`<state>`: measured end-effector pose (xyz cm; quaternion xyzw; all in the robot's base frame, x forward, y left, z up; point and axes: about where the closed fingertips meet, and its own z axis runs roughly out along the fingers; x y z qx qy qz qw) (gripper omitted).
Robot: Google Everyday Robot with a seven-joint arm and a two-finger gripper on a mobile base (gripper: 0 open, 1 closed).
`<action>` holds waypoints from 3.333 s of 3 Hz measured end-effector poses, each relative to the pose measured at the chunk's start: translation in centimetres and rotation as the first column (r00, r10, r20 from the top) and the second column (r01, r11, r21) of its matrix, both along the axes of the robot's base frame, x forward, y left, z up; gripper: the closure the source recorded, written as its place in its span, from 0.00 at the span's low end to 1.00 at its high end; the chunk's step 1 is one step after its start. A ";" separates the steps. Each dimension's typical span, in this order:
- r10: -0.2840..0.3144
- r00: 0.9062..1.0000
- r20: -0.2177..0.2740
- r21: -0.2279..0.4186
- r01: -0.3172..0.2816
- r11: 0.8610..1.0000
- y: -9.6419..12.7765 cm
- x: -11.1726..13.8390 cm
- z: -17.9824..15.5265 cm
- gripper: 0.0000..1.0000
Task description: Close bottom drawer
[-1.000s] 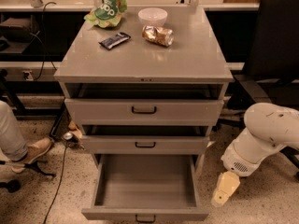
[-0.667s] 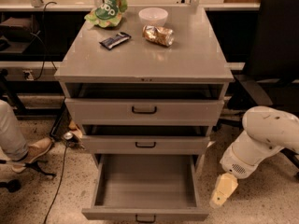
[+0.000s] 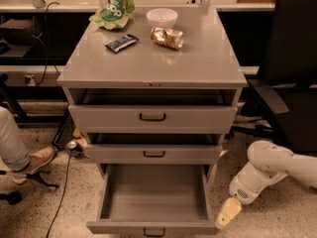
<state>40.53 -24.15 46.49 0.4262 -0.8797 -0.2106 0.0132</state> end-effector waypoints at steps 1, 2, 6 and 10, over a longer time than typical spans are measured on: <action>-0.062 0.996 -0.063 0.023 0.063 0.998 -0.7 -0.7 -5.5 0.15; -0.103 0.988 -0.116 0.046 0.108 0.993 -0.8 -2.2 -9.3 0.29; -0.129 0.976 -0.178 0.040 0.138 0.990 3.1 -4.6 -23.1 1.00; -0.142 0.987 0.073 0.145 0.130 0.981 7.1 -1.4 -30.9 1.00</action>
Offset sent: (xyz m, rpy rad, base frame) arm -0.0432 -0.0098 -0.1422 0.0879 0.1786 -0.1685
